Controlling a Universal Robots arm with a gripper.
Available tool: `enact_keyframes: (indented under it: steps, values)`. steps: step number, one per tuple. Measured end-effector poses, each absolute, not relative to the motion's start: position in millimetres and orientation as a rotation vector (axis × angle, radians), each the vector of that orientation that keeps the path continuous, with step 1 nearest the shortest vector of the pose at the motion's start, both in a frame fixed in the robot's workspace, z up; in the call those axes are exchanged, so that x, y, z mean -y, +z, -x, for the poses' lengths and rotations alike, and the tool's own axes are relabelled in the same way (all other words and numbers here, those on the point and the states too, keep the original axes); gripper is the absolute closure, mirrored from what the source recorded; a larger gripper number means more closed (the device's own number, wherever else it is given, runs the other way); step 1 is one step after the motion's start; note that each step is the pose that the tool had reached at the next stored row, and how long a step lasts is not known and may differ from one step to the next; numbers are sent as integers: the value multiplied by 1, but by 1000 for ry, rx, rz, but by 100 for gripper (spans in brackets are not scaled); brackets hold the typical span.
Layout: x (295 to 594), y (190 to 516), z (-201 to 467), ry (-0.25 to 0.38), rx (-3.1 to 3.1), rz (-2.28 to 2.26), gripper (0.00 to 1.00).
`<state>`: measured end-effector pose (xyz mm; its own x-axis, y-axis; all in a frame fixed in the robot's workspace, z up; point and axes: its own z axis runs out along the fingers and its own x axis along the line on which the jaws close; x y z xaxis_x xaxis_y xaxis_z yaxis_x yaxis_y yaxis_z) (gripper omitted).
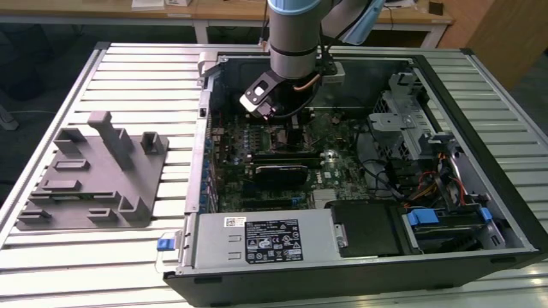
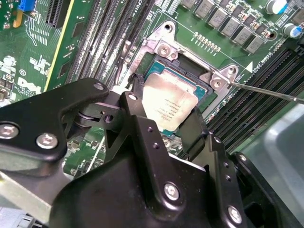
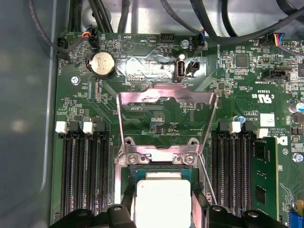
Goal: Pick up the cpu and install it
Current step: 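Place the cpu into insertion slot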
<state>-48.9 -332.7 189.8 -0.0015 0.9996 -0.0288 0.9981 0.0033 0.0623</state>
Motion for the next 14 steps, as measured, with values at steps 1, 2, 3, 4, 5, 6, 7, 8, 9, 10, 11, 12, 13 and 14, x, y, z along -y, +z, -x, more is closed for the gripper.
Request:
enact_keyframes:
  steps: [1, 2, 3, 4, 5, 6, 7, 8, 9, 10, 11, 12, 13, 14]
  values:
    - [333, 190, 49, 37, -2183, -2169, 45]
    - [333, 190, 49, 37, -2186, -2166, 45]
    - [333, 190, 49, 37, -2188, -2164, 45]
    - [333, 190, 49, 37, -2188, -2164, 45]
    - [333, 190, 49, 37, -2188, -2164, 45]
    - [333, 190, 49, 37, -2188, -2164, 45]
    - [333, 190, 49, 37, -2188, -2164, 45]
    - [333, 190, 49, 37, -2188, -2163, 45]
    - [333, 190, 49, 37, -2188, -2163, 45]
    - [333, 190, 49, 37, -2188, -2163, 45]
    - [333, 190, 49, 37, -2188, -2163, 45]
    - [333, 190, 49, 37, -2188, -2164, 45]
    - [333, 190, 49, 37, -2188, -2164, 45]
    - [333, 190, 49, 37, -2188, -2164, 45]
